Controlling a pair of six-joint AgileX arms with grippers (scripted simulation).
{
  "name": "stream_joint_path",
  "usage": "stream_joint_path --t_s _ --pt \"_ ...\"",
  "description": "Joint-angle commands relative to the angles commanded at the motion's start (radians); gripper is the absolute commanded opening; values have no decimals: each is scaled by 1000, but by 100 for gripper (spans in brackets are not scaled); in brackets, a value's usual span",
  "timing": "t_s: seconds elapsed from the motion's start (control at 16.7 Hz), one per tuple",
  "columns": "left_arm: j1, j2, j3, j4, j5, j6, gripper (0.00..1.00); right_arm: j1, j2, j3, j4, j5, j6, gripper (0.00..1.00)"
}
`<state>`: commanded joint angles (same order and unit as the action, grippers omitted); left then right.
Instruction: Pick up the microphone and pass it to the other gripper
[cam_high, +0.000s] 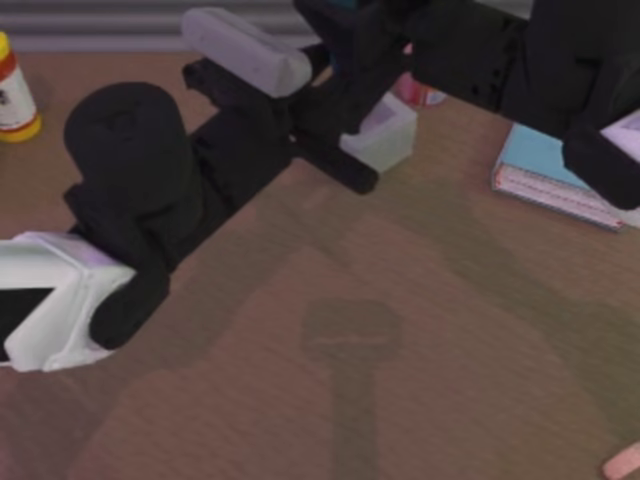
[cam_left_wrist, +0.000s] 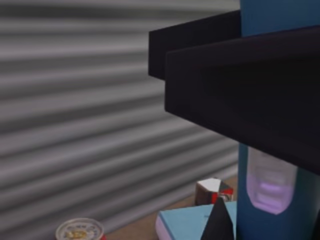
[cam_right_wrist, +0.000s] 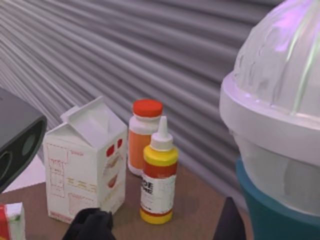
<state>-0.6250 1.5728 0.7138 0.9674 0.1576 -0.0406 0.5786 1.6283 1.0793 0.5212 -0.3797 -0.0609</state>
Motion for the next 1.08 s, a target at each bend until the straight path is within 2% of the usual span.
stream_joint_path --t_s 0.72,1.08 --pt "0 0 0 0 0 0 98 0 0 0 0 0 0 0" --pt "0 0 0 0 0 0 100 0 0 0 0 0 0 0"
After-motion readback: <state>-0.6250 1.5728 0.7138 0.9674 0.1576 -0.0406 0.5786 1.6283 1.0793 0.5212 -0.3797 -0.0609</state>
